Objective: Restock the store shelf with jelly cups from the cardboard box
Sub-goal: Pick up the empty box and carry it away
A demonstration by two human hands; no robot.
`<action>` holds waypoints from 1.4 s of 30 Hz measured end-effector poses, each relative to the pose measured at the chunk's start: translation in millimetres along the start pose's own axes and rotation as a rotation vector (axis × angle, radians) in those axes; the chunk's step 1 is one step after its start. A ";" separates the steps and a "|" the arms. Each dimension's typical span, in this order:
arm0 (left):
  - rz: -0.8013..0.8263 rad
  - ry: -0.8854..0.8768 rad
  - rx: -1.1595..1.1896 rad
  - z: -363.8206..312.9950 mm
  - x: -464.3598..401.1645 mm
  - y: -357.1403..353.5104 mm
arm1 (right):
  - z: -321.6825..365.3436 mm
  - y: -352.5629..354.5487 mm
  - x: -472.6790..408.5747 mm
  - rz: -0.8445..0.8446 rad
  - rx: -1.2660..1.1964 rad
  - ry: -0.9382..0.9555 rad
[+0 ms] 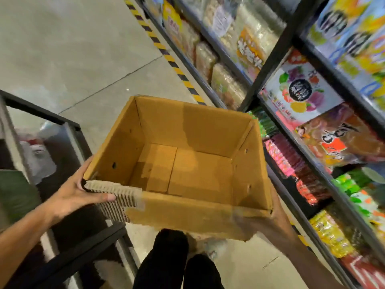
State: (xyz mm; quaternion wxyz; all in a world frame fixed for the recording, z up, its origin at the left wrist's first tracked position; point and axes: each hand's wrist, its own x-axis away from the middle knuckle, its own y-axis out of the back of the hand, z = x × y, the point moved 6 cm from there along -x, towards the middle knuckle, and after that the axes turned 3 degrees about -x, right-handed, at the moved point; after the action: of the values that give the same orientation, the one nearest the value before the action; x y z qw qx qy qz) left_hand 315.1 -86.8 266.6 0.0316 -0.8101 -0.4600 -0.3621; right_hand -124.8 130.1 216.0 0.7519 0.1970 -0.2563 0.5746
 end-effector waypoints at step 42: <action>-0.846 -0.141 0.327 -252.2 -84.2 594.0 | 782.3 -503.3 -423.7 0.529 0.735 0.523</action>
State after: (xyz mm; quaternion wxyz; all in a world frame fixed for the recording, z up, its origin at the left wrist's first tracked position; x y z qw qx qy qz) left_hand 604.3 -586.0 567.8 -0.0229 -0.5583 -0.8024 -0.2099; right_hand 148.2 -787.3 574.7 0.5010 0.2263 0.1178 0.8270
